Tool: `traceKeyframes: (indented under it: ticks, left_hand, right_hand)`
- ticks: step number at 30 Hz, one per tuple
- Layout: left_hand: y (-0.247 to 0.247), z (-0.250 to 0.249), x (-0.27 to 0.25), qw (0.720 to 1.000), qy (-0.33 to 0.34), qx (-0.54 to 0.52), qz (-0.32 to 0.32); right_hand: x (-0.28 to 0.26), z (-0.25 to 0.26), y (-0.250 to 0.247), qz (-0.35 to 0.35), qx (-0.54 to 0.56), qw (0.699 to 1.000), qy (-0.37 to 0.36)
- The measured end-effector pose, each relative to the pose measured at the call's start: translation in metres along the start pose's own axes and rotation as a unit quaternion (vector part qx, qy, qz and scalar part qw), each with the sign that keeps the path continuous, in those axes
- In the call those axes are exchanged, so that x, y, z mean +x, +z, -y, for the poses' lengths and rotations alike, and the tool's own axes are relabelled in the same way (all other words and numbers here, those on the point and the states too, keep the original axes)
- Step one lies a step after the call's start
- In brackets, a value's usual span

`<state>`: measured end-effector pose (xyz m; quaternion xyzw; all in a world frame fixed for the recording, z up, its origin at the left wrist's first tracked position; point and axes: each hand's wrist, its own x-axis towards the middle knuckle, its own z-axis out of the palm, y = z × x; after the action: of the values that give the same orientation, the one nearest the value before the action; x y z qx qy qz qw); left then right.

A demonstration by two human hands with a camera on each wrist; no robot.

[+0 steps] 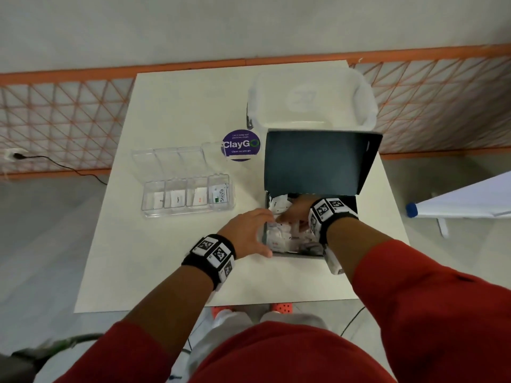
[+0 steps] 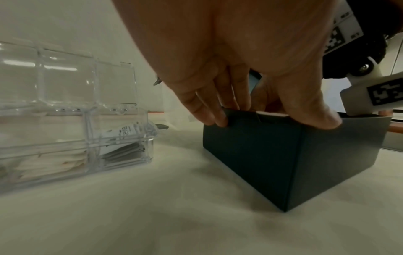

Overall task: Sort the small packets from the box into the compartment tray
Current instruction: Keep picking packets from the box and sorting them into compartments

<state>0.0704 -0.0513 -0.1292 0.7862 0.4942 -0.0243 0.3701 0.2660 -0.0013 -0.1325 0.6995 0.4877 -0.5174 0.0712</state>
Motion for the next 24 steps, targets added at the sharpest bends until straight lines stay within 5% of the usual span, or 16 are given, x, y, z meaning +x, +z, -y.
traceKeyframes:
  ticks: [7, 24]
  left_hand:
    - [0.001, -0.001, -0.004, 1.000, 0.001, -0.008, -0.005]
    - [-0.054, -0.007, -0.007, 0.992, 0.063, 0.019, -0.103]
  right_hand:
    - [-0.011, -0.004, -0.013, -0.003, 0.075, 0.997, 0.016]
    - [-0.046, -0.061, -0.041, -0.195, 0.321, 0.925, -0.059]
